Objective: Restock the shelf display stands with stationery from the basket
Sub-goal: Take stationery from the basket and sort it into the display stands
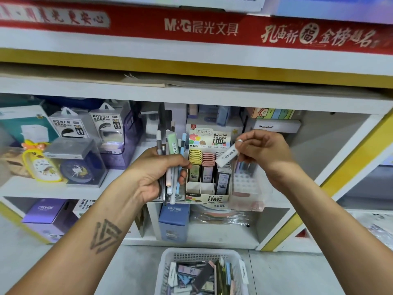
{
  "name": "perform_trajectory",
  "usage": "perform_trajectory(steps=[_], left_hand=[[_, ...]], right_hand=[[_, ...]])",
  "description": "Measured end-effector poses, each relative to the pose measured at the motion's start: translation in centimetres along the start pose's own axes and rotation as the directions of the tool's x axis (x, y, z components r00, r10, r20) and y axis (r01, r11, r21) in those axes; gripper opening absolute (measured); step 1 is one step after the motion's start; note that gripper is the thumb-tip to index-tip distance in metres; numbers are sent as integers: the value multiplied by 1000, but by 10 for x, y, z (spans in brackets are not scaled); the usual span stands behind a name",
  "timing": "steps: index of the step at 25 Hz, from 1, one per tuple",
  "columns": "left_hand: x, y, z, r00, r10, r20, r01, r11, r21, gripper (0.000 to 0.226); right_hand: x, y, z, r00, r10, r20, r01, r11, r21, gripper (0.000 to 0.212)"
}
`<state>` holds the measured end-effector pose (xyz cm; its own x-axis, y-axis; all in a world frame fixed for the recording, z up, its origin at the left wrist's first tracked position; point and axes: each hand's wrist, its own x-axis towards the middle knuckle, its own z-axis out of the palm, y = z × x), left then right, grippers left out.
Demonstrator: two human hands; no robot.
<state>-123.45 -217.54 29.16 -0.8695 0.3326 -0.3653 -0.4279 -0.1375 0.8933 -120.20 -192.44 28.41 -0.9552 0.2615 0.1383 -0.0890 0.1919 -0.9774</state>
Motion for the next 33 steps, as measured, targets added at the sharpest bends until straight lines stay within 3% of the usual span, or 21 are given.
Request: perform_trajectory(steps=[10, 14, 20, 29, 33], left_hand=[[8, -9, 15, 998, -32, 51, 33, 999, -7, 9], [2, -11, 21, 999, -28, 24, 29, 999, -17, 11], [-15, -3, 5, 998, -11, -65, 12, 1000, 18, 12], [-10, 5, -14, 995, 29, -100, -30, 1000, -9, 11], [3, 18, -29, 991, 40, -131, -45, 998, -39, 9]], right_hand=[[-32, 2, -1, 993, 115, -33, -109, 982, 153, 13], [-39, -4, -3, 999, 46, -27, -41, 984, 171, 13], [-32, -5, 13, 984, -48, 174, 39, 998, 51, 28], [-24, -3, 30, 980, -82, 183, 87, 996, -21, 17], [-11, 2, 37, 978, -37, 208, 44, 999, -27, 16]])
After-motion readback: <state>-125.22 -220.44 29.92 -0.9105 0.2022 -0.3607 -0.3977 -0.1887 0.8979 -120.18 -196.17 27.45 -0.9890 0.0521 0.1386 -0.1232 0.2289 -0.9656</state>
